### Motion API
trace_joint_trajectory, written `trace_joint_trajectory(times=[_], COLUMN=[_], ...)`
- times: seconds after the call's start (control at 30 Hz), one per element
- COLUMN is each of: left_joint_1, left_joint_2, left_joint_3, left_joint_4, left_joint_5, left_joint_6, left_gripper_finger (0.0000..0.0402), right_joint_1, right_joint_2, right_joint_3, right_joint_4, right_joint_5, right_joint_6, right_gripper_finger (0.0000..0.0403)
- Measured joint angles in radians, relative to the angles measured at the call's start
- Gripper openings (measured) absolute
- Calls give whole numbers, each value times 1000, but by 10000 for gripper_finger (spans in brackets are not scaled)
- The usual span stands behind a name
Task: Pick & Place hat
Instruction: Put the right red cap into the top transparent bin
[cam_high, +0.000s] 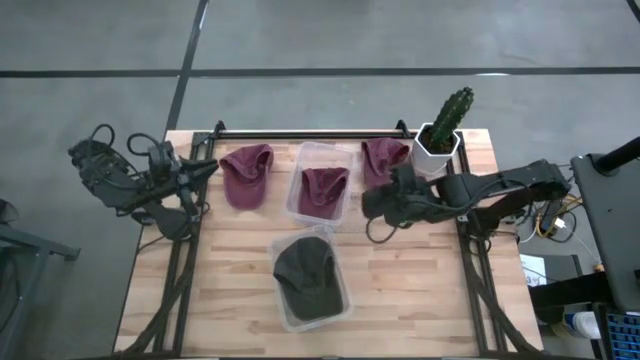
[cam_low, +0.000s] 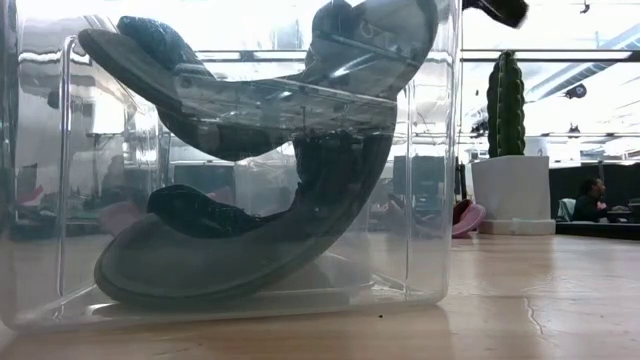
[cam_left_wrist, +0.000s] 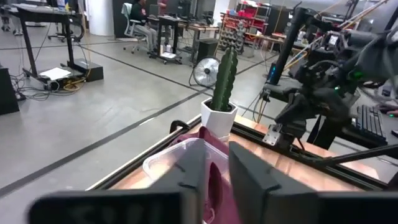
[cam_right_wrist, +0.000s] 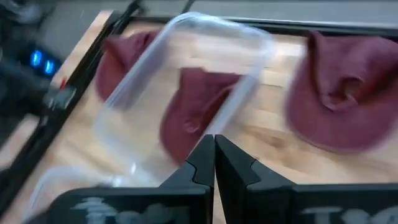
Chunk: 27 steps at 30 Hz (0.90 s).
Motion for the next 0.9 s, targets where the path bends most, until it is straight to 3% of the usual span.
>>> trace_joint_trajectory(times=[0.13,0.33,0.5,0.63,0.9], left_joint_1=[0,1,1,1,2], left_joint_2=[-1,-1,-1,-1,0], left_joint_3=[0,-3,-9,-10,-10], left_joint_4=[0,0,0,0,0], left_joint_5=[-1,-9,-9,-14,-19], left_joint_6=[0,-25,-53,-53,-69], left_gripper_finger=[7,3,3,3,3], right_joint_1=[1,2,2,2,-5], right_joint_2=[-88,-195,-255,-298,-335], right_joint_3=[-153,-356,-497,-596,-758], right_joint_4=[5,71,142,164,292], right_joint_5=[30,32,34,35,93], right_joint_6=[202,512,617,687,777], right_gripper_finger=[8,8,17,58,188])
